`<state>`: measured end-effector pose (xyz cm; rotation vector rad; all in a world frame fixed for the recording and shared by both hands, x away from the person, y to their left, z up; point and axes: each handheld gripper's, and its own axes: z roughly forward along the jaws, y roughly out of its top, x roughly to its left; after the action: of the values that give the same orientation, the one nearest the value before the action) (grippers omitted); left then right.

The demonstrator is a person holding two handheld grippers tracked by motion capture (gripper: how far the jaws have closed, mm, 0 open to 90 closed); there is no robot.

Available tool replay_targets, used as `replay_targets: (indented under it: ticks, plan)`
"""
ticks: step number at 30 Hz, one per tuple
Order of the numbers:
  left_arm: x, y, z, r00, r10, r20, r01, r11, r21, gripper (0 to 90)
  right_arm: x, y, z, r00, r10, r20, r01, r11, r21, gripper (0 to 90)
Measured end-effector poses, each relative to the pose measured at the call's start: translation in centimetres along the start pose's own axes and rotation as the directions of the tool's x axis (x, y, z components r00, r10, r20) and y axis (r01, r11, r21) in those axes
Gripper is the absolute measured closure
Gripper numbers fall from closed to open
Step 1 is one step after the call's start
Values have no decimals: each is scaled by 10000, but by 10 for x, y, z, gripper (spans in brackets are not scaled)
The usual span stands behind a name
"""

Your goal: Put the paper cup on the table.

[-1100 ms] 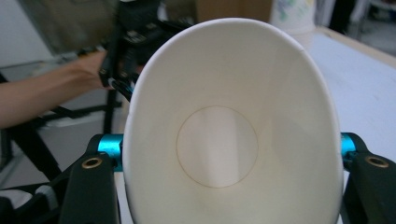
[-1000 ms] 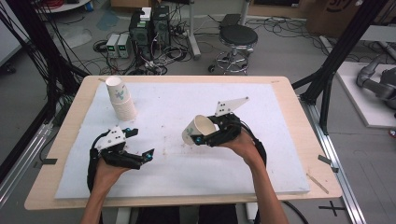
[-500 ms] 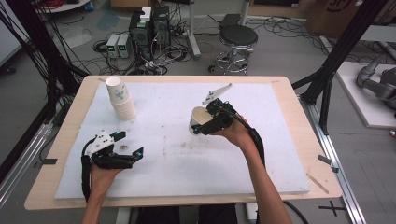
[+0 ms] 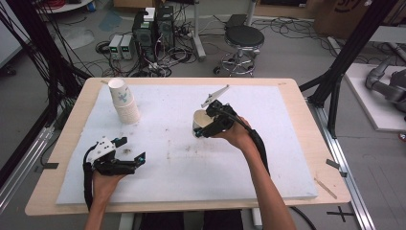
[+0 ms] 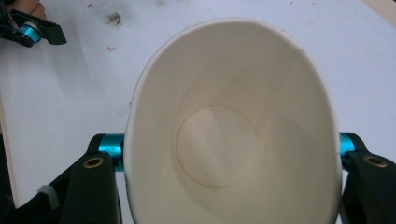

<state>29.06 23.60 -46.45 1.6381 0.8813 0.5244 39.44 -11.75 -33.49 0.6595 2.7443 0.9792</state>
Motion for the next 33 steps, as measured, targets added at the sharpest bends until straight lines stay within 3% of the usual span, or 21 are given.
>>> replay_targets:
  ticks: [12, 23, 33]
  plan:
    - [0, -1, -2, 10000, -74, -55, 73, 9997, -218, 17, -2, -1, 6, 9999, 113, 15, -113, 9999, 57, 346]
    - [0, -2, -3, 10000, -36, -13, 36, 9996, -289, 18, -3, -9, 46, 9997, 253, -53, -249, 9969, 743, 345]
    - [0, -2, -2, 10000, 26, -5, -27, 9996, -286, 17, 1, -8, 68, 9998, -164, 67, 154, 9915, 1290, 345]
